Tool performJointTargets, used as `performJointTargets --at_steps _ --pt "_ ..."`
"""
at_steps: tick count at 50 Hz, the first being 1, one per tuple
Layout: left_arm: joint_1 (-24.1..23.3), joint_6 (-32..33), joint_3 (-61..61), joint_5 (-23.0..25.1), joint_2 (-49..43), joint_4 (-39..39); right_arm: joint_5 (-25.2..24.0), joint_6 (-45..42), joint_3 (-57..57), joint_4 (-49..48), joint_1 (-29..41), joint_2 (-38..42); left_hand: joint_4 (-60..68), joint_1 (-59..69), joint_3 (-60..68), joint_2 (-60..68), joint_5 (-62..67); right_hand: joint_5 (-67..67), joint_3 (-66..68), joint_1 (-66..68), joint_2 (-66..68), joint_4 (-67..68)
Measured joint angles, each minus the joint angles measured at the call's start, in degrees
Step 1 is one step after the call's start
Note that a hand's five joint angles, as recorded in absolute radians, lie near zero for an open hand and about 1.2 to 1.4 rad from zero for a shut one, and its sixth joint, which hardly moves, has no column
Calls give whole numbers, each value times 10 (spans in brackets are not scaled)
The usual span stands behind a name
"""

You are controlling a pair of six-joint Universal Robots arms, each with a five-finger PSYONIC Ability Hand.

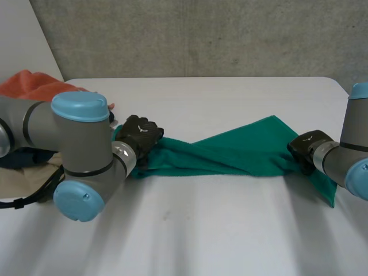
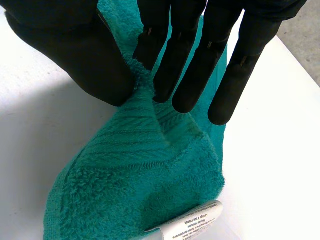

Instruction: Fold the laundry.

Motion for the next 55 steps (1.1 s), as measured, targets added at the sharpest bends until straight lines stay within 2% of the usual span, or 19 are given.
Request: performJointTargets --at_steps 1,2,3,5,7,9,10,11,12,16,22,27,28,29,34,40,45,49,55 --pt "1 0 3 0 -4 -1 -1 0 0 0 0 0 15 17 16 24 15 0 0 0 0 0" --pt "2 1 12 0 -12 -3 -1 0 1 0 0 0 110 118 110 112 101 0 0 0 0 0" --pt "3 1 16 1 -17 -4 -1 0 1 0 0 -1 110 118 110 112 101 0 0 0 0 0" --pt "6 1 29 2 -30 -9 -2 0 0 0 0 -1 198 192 198 201 191 0 0 0 0 0" --pt "9 2 45 4 -45 -14 -2 0 -1 0 -1 -1 207 191 206 210 203 0 0 0 0 0" --pt "11 3 54 5 -53 -18 -2 0 -1 1 -2 -2 135 106 128 128 135 0 0 0 0 0" --pt "11 3 58 6 -56 -20 -2 0 -1 1 -3 -2 135 106 128 128 135 0 0 0 0 0" --pt "12 5 68 7 -64 -27 -2 0 -2 2 -5 -4 16 -25 52 13 19 0 0 0 0 0" --pt "12 6 74 7 -68 -33 -2 0 -2 2 -6 -4 -17 -49 52 -16 -14 0 0 0 0 0" --pt "10 11 85 7 -73 -50 -3 0 0 5 -11 -10 -69 -93 52 -72 -75 0 0 0 0 0" --pt "6 16 94 4 -74 -60 -5 0 7 5 -12 -16 -66 -84 52 -67 -68 0 0 0 0 0" --pt "8 18 106 2 -86 -60 -8 1 11 5 -10 -18 44 44 57 52 43 0 0 0 0 0" --pt "9 19 111 2 -91 -60 -8 0 11 5 -10 -18 180 189 187 192 180 0 0 0 0 0" --pt "9 19 115 2 -94 -61 -8 0 11 5 -10 -18 230 231 235 235 228 0 0 0 0 0" --pt "10 14 140 1 -95 -74 -4 -4 3 5 -13 -20 268 234 273 275 247 0 0 0 0 0" --pt "6 -27 170 2 -16 -118 20 -21 -16 12 -23 -56 268 234 273 275 247 0 0 0 0 0" --pt "16 -105 178 7 109 -166 29 -42 -38 31 -43 -148 271 234 273 275 247 0 0 0 0 0" --pt "37 -140 173 24 201 -226 9 -68 -62 93 -66 -238 271 234 273 275 247 0 0 0 0 0" --pt "70 -137 158 80 230 -318 -42 -88 -82 197 -101 -289 271 234 275 277 247 0 0 0 0 0"
